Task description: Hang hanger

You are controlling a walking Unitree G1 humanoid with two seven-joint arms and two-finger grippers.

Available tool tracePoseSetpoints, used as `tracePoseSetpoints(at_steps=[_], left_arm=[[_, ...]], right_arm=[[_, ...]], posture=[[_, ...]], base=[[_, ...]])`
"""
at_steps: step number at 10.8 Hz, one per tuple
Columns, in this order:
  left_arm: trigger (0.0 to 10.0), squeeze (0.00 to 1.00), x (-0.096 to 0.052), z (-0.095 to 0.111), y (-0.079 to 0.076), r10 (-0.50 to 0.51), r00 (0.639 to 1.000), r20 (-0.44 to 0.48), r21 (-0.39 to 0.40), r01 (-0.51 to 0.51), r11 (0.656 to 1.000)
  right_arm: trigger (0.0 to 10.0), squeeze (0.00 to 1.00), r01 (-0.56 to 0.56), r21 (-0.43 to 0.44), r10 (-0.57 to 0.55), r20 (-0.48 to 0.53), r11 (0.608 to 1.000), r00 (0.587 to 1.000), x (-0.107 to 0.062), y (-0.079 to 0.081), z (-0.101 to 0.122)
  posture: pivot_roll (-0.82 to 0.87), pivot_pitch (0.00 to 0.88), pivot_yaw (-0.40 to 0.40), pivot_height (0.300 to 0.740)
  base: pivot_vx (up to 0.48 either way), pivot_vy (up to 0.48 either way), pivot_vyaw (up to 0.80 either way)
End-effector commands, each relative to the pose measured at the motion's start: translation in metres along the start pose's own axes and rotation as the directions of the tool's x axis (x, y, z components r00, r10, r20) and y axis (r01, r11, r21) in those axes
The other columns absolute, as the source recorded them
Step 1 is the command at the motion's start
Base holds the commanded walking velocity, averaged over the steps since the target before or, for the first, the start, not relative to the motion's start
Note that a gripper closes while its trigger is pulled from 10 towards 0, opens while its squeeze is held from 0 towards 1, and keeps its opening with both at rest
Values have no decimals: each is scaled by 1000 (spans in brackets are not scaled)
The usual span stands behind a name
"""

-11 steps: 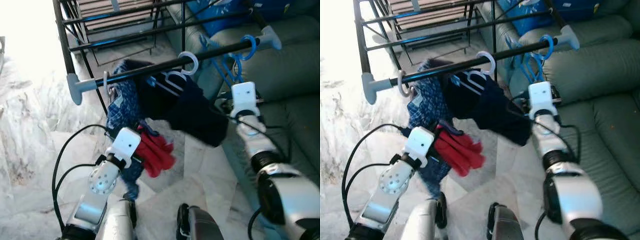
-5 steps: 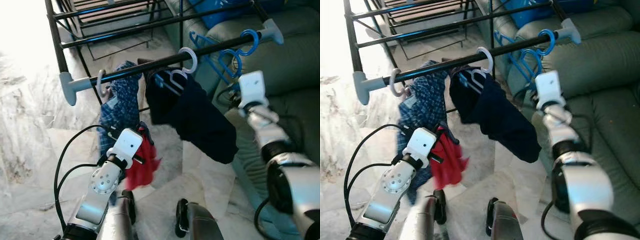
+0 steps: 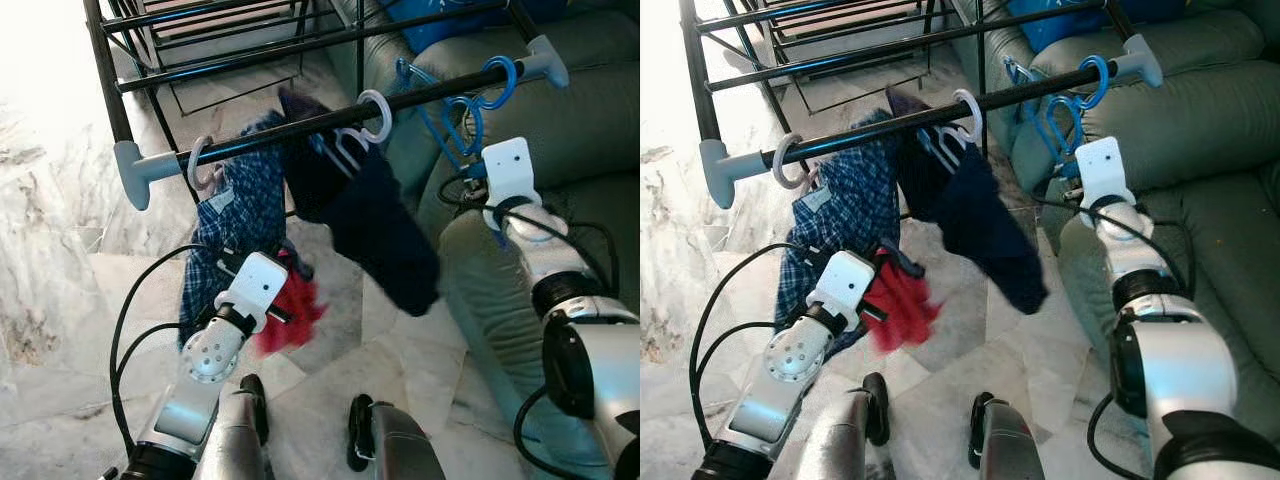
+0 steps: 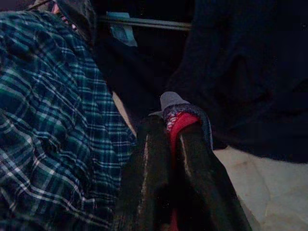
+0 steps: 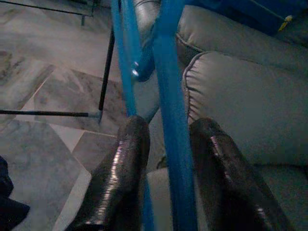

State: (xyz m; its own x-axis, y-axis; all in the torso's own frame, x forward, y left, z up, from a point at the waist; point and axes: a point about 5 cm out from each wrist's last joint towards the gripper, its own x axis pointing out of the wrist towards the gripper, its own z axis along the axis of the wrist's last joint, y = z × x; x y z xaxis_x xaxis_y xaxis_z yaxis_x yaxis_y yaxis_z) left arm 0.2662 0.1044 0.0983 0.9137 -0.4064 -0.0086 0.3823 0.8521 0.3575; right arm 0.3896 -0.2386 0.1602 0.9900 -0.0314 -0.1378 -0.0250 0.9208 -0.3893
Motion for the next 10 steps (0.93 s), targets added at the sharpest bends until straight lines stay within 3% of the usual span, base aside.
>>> tracePoseSetpoints(at_steps=[1, 3, 10], left_arm=[[10000, 0, 1, -2, -2, -7, 1000, -4, 4, 7, 1000], [10000, 0, 9, -2, 4, 21, 1000, -2, 13, -21, 1000], [10000, 0, 16, -2, 1, 26, 1000, 12, 9, -26, 1000]], right_arm=[[0, 0, -2, -3, 1, -24, 1000, 1000, 0, -5, -1], [0, 0, -16, -19, 16, -11, 1000, 1000, 2, -4, 6], [0, 0, 16, -16, -15, 20, 1000, 1000, 2, -6, 9]], posture=[[80, 271, -51, 740], [77, 246, -66, 740], [75, 211, -72, 740]], base=[[0, 0, 0], [0, 0, 0], [0, 0, 0]])
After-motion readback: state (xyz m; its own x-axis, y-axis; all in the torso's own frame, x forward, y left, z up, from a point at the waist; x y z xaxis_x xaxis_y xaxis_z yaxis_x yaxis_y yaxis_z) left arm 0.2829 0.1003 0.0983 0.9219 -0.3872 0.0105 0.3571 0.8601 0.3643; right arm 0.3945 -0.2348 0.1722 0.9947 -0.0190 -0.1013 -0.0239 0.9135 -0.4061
